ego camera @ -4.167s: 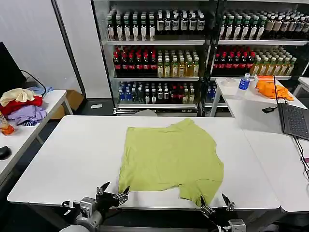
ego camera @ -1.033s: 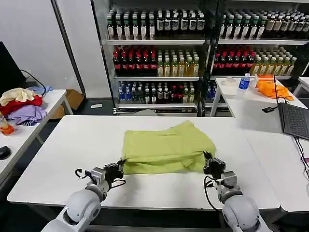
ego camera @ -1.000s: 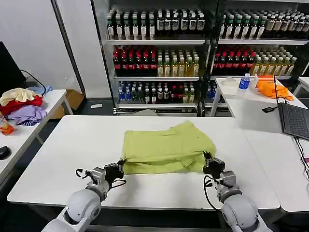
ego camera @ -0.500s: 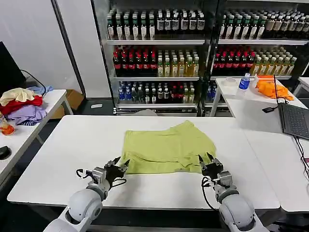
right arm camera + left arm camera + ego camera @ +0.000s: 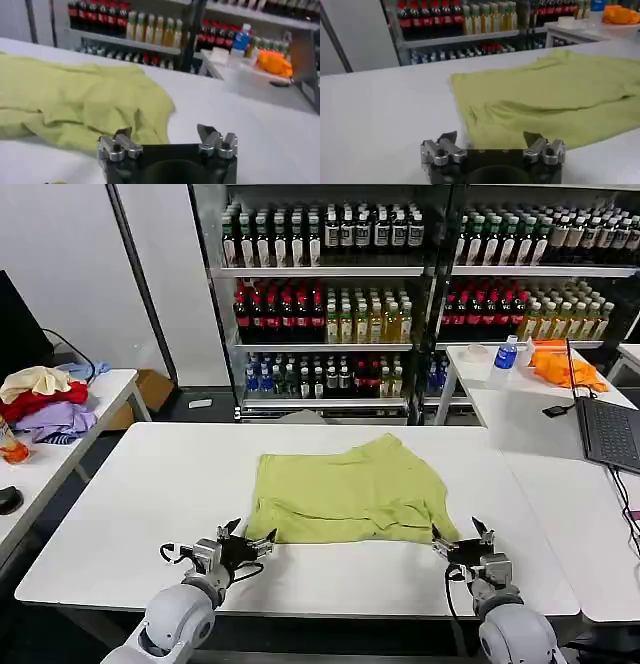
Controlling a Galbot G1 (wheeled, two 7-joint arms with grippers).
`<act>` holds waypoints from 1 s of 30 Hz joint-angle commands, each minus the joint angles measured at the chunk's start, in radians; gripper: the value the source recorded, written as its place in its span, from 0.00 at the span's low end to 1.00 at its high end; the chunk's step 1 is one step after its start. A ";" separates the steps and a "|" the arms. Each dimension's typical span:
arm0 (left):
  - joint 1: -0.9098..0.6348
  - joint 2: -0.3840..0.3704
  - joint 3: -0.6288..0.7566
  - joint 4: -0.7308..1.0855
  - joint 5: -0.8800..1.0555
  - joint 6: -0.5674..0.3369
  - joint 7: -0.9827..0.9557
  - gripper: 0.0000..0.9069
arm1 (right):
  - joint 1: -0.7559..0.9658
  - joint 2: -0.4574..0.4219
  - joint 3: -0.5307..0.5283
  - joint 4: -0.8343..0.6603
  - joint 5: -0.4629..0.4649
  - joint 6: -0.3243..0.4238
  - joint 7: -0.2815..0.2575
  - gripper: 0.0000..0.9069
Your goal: Fold and organize the clothes.
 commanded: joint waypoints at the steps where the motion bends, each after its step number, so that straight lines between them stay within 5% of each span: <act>1: 0.002 -0.009 0.003 0.039 -0.005 -0.003 -0.003 0.13 | 0.001 0.003 -0.008 -0.057 0.030 -0.027 0.013 0.36; 2: 0.002 -0.009 0.004 0.041 -0.005 -0.004 -0.003 0.11 | 0.003 0.005 -0.013 -0.059 0.035 -0.023 0.012 0.09; 4: 0.004 -0.009 0.005 0.043 -0.005 -0.004 -0.001 0.10 | 0.003 0.007 -0.019 -0.058 0.035 -0.015 0.011 0.00; 18: 0.019 -0.009 0.002 0.036 -0.023 -0.009 0.014 0.09 | -0.025 0.006 -0.021 -0.017 0.027 0.001 0.004 0.00; 30: 0.205 0.020 -0.048 -0.181 -0.009 0.002 0.008 0.09 | -0.270 0.023 0.061 0.217 -0.011 0.002 0.009 0.00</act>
